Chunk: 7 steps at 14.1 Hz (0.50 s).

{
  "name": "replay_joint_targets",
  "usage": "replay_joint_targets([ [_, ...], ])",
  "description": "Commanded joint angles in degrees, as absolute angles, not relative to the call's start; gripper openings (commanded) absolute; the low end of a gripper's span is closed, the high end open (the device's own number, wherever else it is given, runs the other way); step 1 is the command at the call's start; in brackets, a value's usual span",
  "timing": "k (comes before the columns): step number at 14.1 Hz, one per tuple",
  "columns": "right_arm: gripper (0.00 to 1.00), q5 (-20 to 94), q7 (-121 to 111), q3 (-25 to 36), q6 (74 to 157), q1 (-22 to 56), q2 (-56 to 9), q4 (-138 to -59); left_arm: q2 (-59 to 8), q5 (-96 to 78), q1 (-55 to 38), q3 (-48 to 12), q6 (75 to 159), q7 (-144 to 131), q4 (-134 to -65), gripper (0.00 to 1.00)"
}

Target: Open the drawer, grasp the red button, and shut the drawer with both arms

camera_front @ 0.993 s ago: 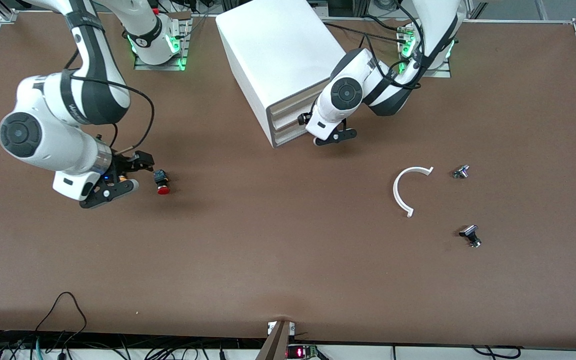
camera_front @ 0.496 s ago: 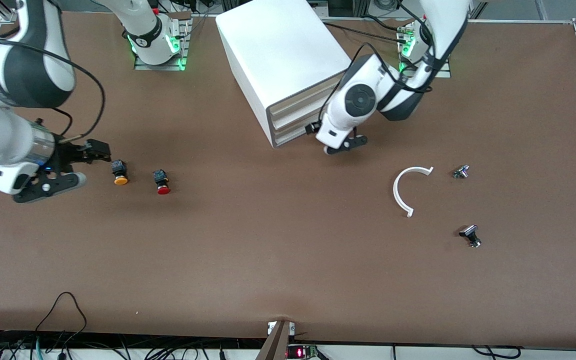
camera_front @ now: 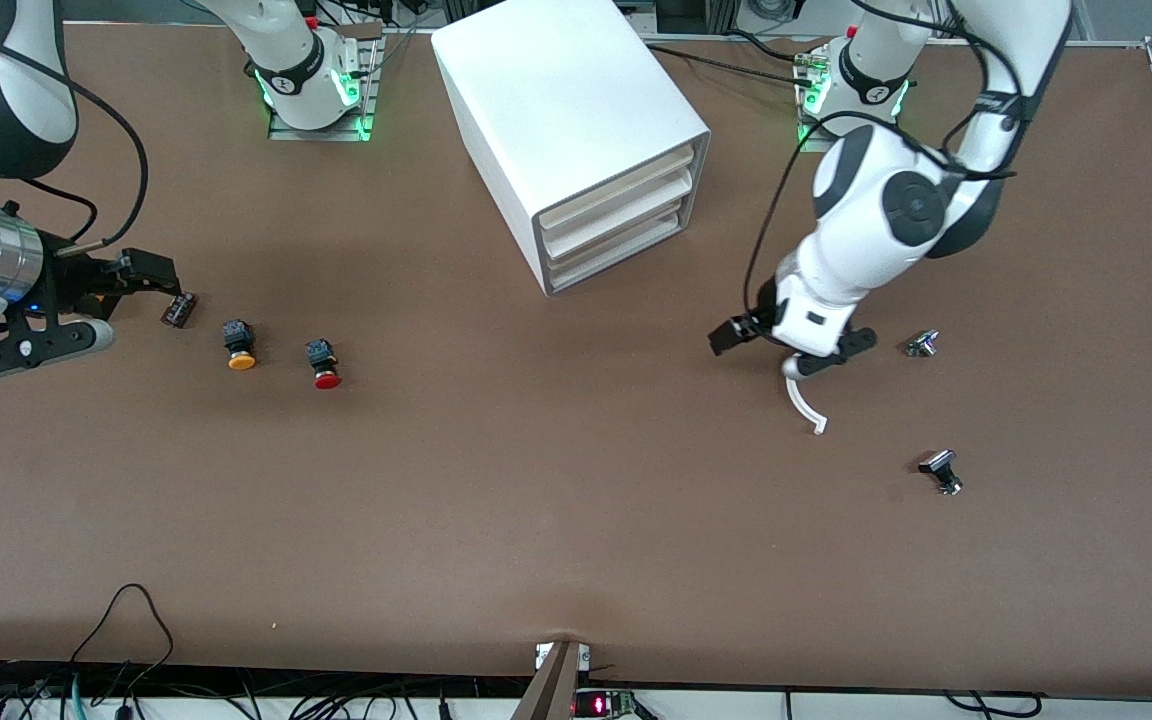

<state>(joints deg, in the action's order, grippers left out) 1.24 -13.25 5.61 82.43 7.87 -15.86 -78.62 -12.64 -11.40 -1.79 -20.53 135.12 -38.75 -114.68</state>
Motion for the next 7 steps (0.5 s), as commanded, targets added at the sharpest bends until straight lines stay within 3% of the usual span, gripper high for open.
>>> replay_joint_targets([
  [1,1.00,0.1,-11.9,4.7,80.3,6.9,-15.7,-74.2,-7.7,-11.7,0.9,-19.3,134.7,-30.7,-115.8,1.00],
  [7,1.00,0.8,-0.8,5.3,81.0,6.5,-16.7,-73.8,0.3,-11.5,0.9,-5.0,108.9,-4.6,-105.8,1.00],
])
